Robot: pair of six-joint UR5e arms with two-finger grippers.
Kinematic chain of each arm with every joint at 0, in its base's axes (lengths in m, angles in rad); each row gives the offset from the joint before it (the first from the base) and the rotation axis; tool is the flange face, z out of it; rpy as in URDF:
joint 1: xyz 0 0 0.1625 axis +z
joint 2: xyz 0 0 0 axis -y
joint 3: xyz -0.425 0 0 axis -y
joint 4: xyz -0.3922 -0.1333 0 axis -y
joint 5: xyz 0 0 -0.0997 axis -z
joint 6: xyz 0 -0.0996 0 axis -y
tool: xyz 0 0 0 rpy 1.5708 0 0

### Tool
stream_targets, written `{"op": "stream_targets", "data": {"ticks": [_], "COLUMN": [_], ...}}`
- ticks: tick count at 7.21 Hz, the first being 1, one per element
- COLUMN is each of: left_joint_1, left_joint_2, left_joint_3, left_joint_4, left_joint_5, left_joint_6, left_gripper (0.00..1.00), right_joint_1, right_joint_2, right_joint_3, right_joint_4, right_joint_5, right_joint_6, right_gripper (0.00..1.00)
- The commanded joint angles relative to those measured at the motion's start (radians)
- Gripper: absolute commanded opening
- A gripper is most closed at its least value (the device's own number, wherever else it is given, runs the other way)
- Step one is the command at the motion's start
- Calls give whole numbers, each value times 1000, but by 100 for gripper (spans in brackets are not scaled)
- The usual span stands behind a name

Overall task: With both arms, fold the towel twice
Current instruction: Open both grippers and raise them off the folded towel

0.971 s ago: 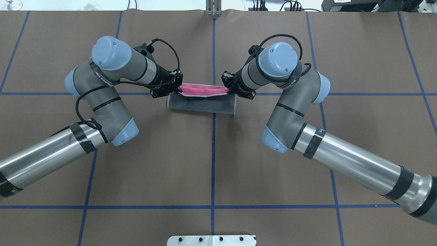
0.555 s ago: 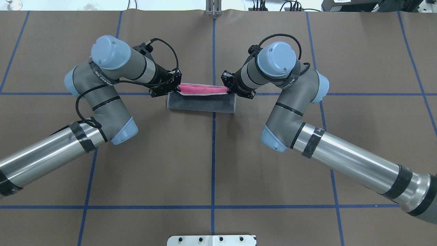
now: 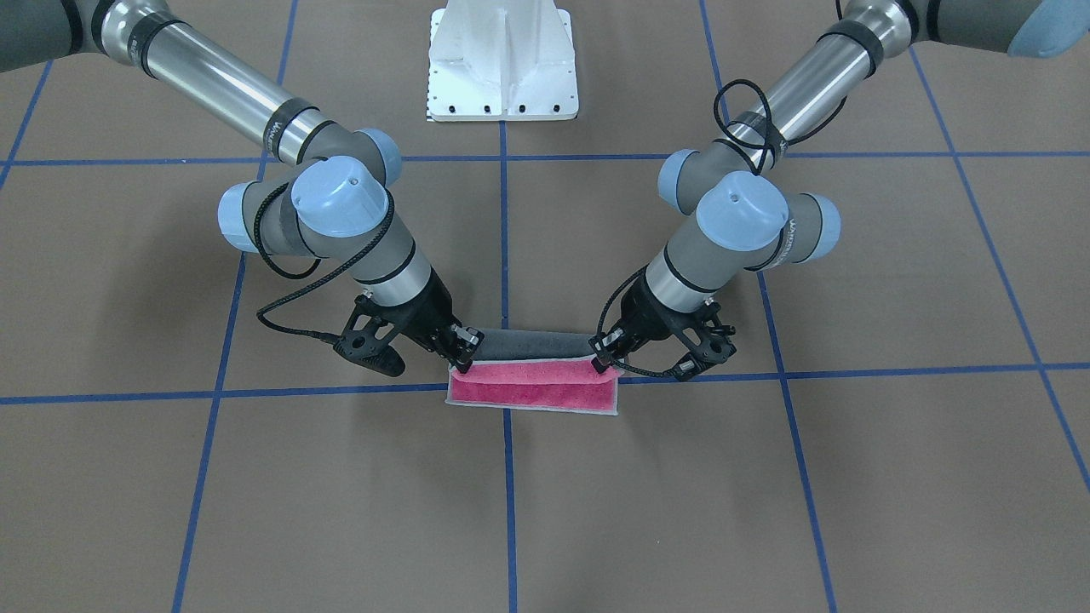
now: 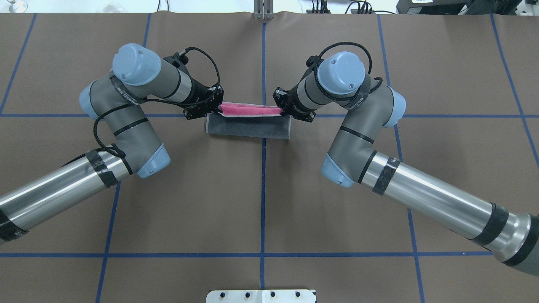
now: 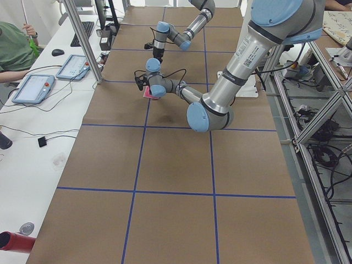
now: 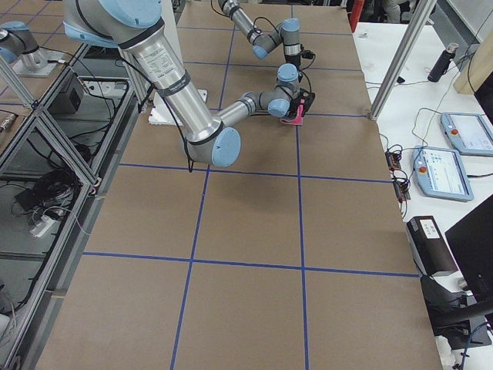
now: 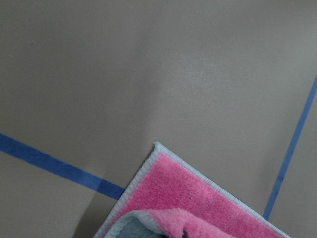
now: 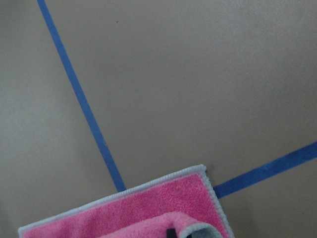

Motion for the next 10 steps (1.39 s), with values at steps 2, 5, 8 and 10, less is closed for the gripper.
{"op": "stream_targets", "data": {"ticks": [2, 5, 8, 10], "left_joint_1": [0, -2, -66, -103], "left_joint_2": [-21, -21, -32, -32], "left_joint_3": [0, 2, 2, 14], "left_joint_4": [2, 3, 8, 16], "left_joint_5": [11, 12, 0, -32], "left_joint_6": [-67, -67, -60, -55], "left_gripper": [100, 100, 100, 100], "right_joint_1": [3, 15, 17, 15], "right_joint_2": [4, 7, 14, 14], "right_joint_3": [1, 1, 5, 15], "right_joint_4": [12, 12, 8, -6], "right_joint_5": [-1, 2, 2, 13], "right_joint_6": [0, 0, 23, 52], "right_gripper": [98, 99, 99, 99]}}
